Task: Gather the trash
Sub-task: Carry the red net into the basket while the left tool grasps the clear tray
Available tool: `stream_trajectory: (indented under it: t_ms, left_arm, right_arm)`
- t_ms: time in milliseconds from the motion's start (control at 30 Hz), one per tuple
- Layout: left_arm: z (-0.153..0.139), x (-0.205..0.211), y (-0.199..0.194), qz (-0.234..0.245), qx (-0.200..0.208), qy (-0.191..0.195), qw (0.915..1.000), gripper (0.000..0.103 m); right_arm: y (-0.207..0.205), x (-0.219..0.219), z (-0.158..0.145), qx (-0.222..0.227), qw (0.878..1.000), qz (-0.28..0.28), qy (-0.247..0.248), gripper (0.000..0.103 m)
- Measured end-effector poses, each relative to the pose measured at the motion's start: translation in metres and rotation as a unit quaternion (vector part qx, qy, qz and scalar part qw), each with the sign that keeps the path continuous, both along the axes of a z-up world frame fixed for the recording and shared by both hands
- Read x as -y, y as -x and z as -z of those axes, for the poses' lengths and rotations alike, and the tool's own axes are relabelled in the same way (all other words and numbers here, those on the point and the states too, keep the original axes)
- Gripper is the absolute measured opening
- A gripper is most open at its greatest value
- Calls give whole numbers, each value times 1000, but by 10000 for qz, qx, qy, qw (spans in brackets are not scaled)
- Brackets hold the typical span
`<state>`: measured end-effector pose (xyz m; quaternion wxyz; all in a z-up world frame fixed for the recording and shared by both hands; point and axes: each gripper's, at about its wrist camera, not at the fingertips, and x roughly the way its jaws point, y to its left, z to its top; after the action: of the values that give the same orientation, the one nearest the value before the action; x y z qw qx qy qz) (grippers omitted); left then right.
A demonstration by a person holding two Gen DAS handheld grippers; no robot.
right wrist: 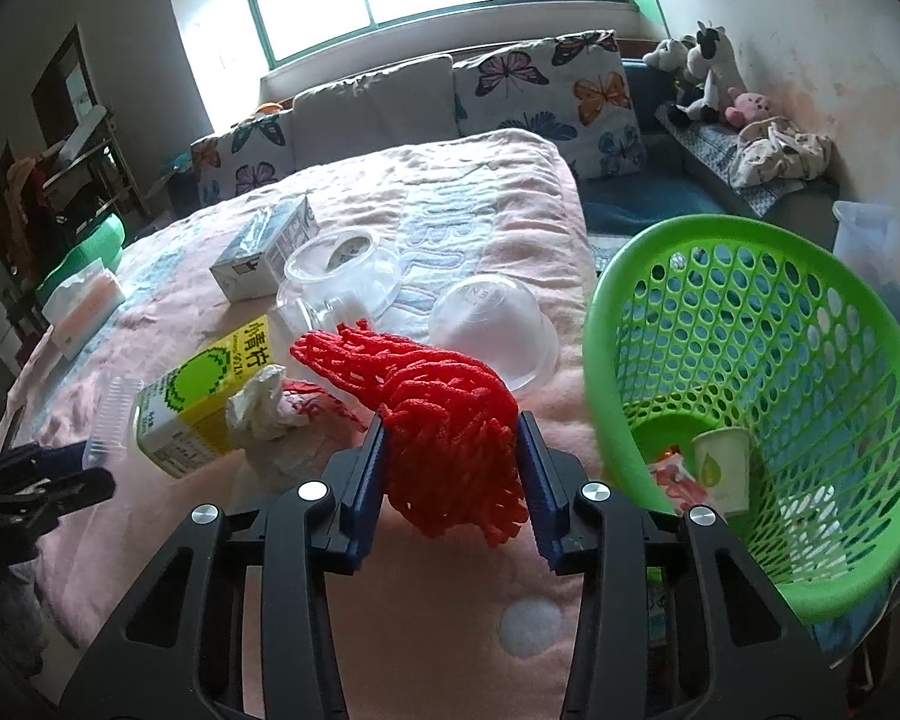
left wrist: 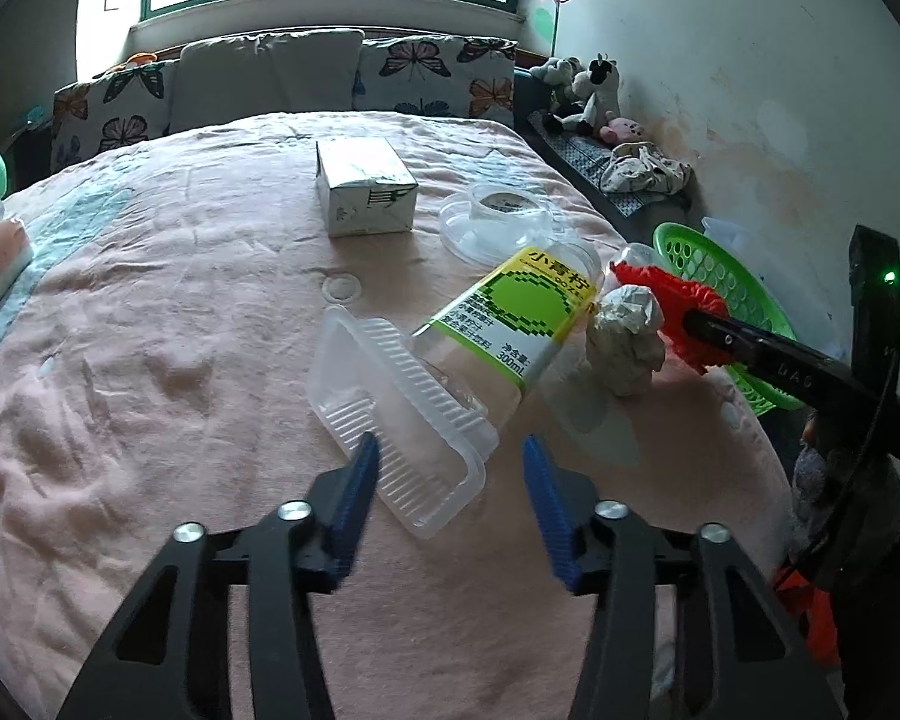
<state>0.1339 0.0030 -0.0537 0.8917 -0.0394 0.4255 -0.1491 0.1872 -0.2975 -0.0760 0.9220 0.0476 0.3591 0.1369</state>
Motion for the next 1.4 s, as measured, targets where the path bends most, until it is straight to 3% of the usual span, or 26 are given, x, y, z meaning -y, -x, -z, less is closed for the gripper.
stream_trajectory:
  t_ms: [300,400,667,900,1400]
  left_arm:
    - [2,1,3,69,53,66,9999,15]
    - [1,0,5,64,77,62,9999,9]
    - [-10,-8,14,-6,172,27,9998,9]
    - [-37,-7,20,18,452,43,9990,9]
    - [-79,52,-4,626,817,56,9947,9]
  right_arm:
    - [12,4,-16,163,9998,81,-97,42]
    - [16,5,-18,193,9997,98,-89,42]
    - [24,8,-22,255,9996,119,-53,42]
    - [29,21,-26,297,9992,268,-36,42]
    - [28,74,-27,281,9963,801,107,42]
